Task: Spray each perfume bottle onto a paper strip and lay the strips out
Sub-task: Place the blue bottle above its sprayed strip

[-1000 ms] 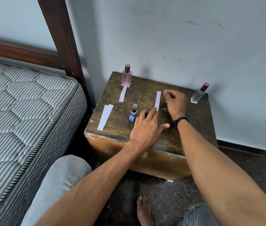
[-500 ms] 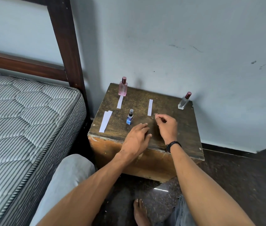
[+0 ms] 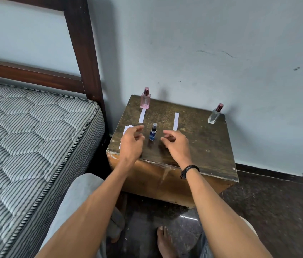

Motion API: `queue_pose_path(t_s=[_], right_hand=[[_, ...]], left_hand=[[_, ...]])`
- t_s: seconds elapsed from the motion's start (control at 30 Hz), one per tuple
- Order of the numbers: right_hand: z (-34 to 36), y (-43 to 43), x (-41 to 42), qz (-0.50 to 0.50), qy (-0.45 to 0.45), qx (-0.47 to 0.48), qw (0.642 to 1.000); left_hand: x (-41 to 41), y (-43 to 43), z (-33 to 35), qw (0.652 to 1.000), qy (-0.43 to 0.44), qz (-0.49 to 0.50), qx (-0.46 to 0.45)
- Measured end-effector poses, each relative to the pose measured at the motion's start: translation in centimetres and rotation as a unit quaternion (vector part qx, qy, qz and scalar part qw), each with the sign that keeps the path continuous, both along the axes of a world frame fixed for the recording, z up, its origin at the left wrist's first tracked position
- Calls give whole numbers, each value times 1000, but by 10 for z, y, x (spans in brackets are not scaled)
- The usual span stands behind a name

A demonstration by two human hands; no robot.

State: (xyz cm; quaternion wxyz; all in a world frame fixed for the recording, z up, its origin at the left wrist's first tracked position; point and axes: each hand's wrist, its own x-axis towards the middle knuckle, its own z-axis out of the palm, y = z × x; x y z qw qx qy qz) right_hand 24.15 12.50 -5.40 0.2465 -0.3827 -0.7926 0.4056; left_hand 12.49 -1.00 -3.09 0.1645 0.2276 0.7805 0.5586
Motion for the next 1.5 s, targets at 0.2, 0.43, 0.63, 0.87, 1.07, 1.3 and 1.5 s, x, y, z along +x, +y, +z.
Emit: queue_pose_path(t_s=[0.2,0.43,0.63,0.87,1.07,1.3,1.5], right_hand=[[2,-11,-18,50,-23,11,998],[1,-13,-19,44,-17,34,998],[2,-5,-13,22,6,24,999],[0,19,-5,-39,17,23,999],[2,42,-7,-72,30,45,996],[-4,72,-15,-99,31,60,993],[-1,94,-27,-102,43,52,992]], left_hand=[[-9,13,-10,998,6,-62,-17],[-8,21,-19,998,25,-58,-30],[2,35,-21,997,39,-64,4],[16,68,-19,994,60,-88,25],[14,98,-13,993,56,-98,30],[7,135,-15,992,49,-110,22],[-2,160,-12,993,44,-106,22]])
